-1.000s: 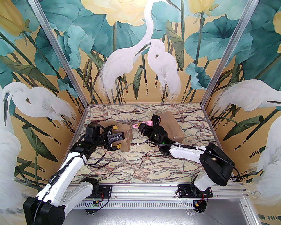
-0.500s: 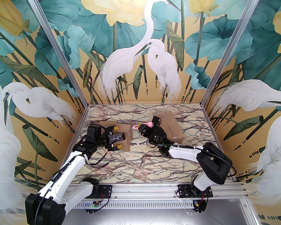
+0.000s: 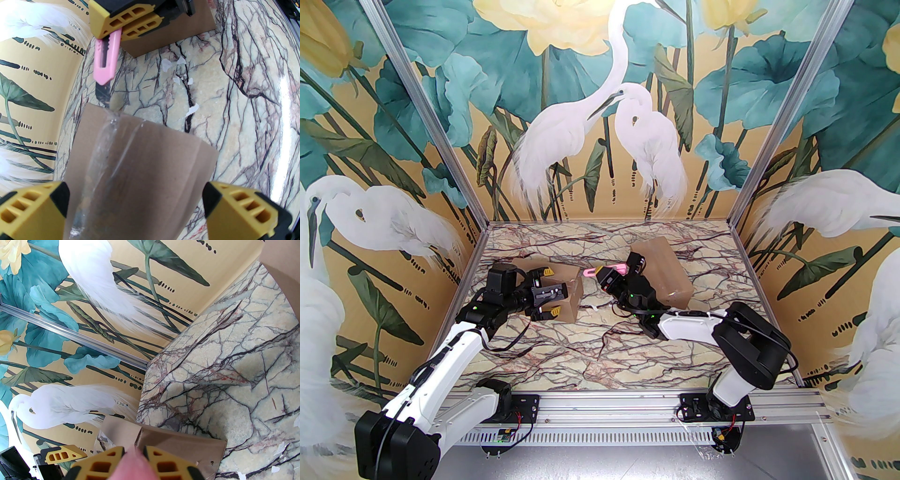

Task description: Unpack the express box

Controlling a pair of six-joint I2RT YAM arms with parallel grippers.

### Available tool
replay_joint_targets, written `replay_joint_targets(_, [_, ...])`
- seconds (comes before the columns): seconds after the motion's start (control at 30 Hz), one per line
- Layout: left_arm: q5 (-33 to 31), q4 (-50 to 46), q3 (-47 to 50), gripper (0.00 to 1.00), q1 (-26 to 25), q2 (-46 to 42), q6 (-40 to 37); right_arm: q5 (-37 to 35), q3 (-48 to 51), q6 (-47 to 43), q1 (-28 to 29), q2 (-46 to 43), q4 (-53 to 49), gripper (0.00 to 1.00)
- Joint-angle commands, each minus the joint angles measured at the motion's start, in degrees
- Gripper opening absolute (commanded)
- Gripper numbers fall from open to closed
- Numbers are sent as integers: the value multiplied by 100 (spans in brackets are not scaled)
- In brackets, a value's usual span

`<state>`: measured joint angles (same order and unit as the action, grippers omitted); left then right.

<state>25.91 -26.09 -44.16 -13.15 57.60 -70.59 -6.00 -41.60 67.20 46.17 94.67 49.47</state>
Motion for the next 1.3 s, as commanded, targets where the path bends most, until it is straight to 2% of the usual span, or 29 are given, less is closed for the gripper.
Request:
replay_joint_targets(0.0, [110,87,100,100,-30,50,-97,-4,-15,174,37,108,264,0])
replay_joint_targets(0.4, [-54,335,145,99,-30,152,-122,114,4,745,32,328,713,0])
replay_joint_targets(0.97, [-280,856,50,99,-30,501,12,562,-206,1133,54,436,232,0])
replay_joint_targets(1.27, [-385,1188,-209,99,-30,755,759,1153,-349,1270,74,477,-84,0])
